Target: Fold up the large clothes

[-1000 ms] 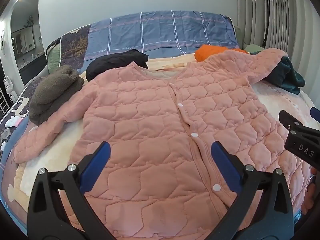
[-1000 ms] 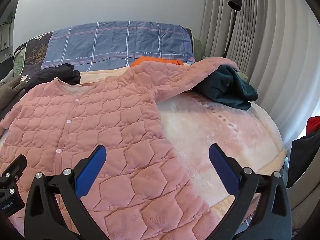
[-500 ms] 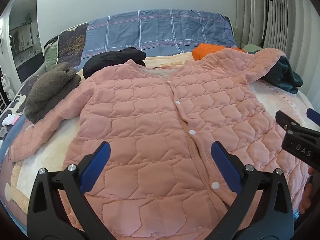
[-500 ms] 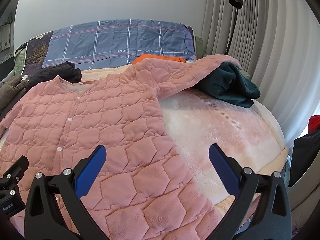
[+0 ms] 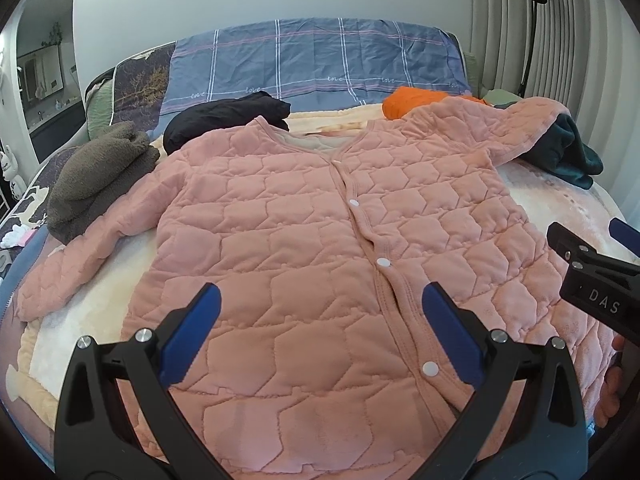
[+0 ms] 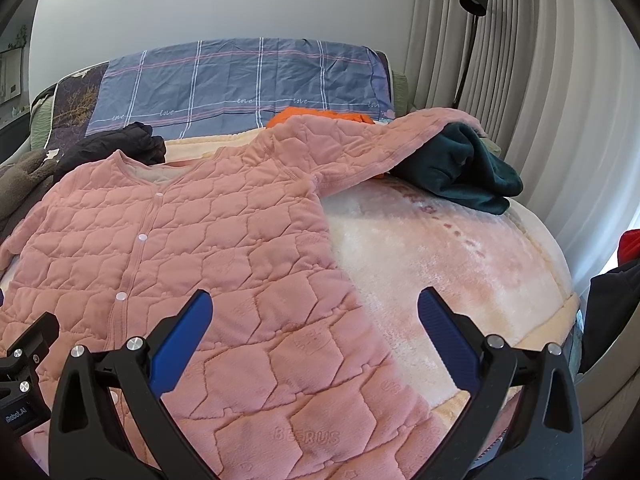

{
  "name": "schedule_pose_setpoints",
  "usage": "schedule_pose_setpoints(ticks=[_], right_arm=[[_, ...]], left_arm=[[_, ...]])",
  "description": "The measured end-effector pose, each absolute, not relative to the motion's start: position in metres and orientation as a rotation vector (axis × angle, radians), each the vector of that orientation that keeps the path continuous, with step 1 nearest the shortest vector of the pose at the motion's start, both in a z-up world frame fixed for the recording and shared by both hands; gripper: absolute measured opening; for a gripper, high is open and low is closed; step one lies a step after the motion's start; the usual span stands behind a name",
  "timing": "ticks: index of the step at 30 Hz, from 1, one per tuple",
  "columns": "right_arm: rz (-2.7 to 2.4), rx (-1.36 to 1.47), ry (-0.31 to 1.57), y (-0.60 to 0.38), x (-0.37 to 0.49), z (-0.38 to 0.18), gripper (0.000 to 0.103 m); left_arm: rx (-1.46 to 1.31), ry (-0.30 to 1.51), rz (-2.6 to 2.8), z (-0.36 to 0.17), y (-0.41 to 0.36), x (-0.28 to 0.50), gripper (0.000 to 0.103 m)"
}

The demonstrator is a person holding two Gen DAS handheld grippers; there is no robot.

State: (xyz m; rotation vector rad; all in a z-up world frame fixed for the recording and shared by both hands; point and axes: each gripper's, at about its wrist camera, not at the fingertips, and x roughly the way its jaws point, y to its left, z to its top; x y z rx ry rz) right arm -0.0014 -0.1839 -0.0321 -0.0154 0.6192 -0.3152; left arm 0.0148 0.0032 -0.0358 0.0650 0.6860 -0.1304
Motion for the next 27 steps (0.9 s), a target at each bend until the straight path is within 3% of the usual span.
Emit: schedule_pose_setpoints(ticks=[27], right_arm=[[-0.271,-0.011,0.611,-0.1769,0.0036,-0.0339,0.102]], left_arm=[[0.044,0.692,-0.139,-0.0367,0.0104,0.0207,0.101]])
